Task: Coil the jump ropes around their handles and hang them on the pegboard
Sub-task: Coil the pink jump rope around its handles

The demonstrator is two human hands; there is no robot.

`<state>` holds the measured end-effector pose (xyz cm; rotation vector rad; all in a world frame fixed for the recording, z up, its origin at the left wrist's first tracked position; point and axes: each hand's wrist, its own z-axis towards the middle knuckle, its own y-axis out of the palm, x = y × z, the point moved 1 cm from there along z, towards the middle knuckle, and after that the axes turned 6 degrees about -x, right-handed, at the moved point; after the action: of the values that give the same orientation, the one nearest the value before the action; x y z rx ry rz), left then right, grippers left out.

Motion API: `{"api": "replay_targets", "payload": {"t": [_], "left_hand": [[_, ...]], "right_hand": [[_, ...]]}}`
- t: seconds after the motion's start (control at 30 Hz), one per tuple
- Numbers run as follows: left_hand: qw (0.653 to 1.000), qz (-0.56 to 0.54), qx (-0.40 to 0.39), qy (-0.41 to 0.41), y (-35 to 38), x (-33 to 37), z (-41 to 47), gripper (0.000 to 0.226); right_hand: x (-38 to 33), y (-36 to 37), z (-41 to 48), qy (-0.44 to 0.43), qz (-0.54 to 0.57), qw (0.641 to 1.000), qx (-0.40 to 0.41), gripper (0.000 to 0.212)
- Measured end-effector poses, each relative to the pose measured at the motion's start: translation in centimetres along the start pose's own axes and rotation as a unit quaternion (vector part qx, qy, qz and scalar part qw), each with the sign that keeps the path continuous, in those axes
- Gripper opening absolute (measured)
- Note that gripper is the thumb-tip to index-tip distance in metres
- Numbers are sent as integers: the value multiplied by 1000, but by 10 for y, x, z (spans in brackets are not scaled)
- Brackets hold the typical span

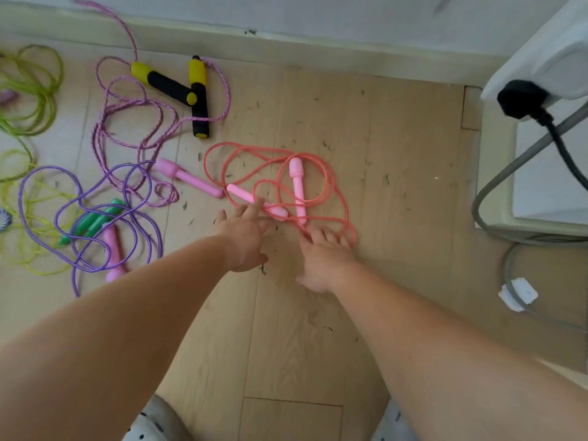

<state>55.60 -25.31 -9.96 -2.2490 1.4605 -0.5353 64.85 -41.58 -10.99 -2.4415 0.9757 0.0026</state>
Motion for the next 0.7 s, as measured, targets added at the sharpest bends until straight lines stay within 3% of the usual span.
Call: {"api": "replay_targets", "payload": {"t": [0.13, 0.27, 0.37, 0.47, 0.57, 0.7], "left_hand": [[999, -11, 49, 20, 8, 0, -3, 74], [997, -49, 61, 23, 8, 2, -6, 64], [996, -54, 62, 22, 10, 8, -8, 65], [994, -88, 62, 22, 15, 13, -11, 65], [974, -206, 91, 25, 14, 14, -20, 45], [931, -322, 166, 37, -13, 16, -63, 16]], "right_hand": [[0, 8, -5, -16, 35, 995, 87, 48], [3, 0, -8, 11, 171, 977, 124, 14], [2, -9, -12, 22, 228, 962, 147, 19], [-2, -20, -14, 8, 278, 948, 153, 10], [-11, -42, -27, -47, 272, 954, 117, 27], [-24, -85, -81, -77, 338, 930, 123, 24]]}}
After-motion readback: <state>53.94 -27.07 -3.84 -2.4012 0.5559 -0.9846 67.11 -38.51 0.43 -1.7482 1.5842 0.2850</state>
